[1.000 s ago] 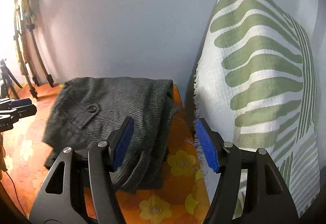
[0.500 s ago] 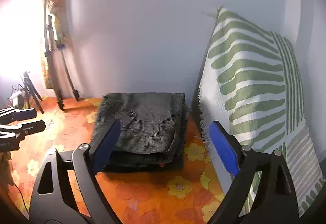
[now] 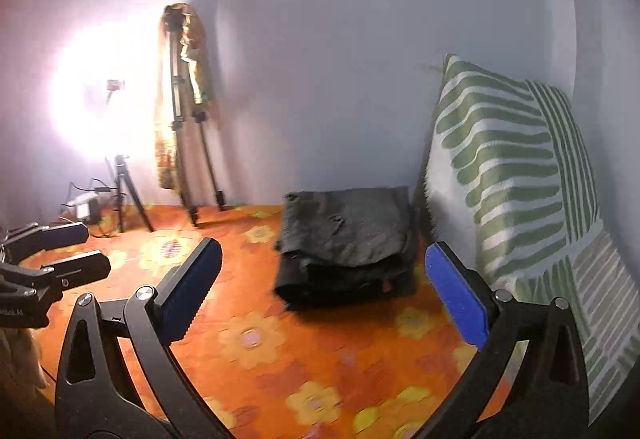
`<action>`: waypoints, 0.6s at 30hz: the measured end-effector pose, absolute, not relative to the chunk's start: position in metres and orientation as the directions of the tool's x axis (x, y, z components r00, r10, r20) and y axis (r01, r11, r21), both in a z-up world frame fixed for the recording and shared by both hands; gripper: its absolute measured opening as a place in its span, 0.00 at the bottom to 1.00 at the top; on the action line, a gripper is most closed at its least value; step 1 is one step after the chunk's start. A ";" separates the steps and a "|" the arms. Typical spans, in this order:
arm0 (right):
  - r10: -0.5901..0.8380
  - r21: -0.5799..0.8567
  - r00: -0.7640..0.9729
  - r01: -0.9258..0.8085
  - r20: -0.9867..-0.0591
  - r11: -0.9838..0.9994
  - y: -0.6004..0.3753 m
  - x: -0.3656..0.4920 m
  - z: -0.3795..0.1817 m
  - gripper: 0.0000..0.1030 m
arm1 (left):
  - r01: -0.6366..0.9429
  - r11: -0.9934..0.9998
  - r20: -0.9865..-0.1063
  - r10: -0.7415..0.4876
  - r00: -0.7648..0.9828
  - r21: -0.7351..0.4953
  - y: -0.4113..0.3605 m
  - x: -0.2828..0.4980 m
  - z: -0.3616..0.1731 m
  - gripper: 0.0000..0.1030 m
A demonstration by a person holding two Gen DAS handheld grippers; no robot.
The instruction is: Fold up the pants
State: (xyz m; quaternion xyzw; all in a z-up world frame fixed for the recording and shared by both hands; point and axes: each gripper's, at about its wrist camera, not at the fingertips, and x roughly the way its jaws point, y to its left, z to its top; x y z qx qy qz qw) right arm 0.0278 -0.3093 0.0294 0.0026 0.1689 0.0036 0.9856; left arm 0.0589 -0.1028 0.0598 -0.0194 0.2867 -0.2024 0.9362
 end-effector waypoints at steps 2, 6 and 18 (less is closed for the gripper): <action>0.005 0.013 0.943 0.000 -0.332 1.000 -0.299 0.019 0.021 1.00 | 0.349 0.925 -0.530 -0.373 0.761 -0.150 -0.092 0.046 0.054 0.76; 0.027 0.040 0.938 -0.014 -0.345 0.999 -0.278 0.005 0.002 1.00 | 0.320 0.934 -0.554 -0.351 0.755 -0.157 -0.074 0.028 0.041 0.76; 0.051 0.015 0.925 -0.049 -0.378 0.999 -0.238 0.002 -0.039 1.00 | 0.256 0.960 -0.619 -0.272 0.737 -0.117 -0.050 0.009 -0.008 0.76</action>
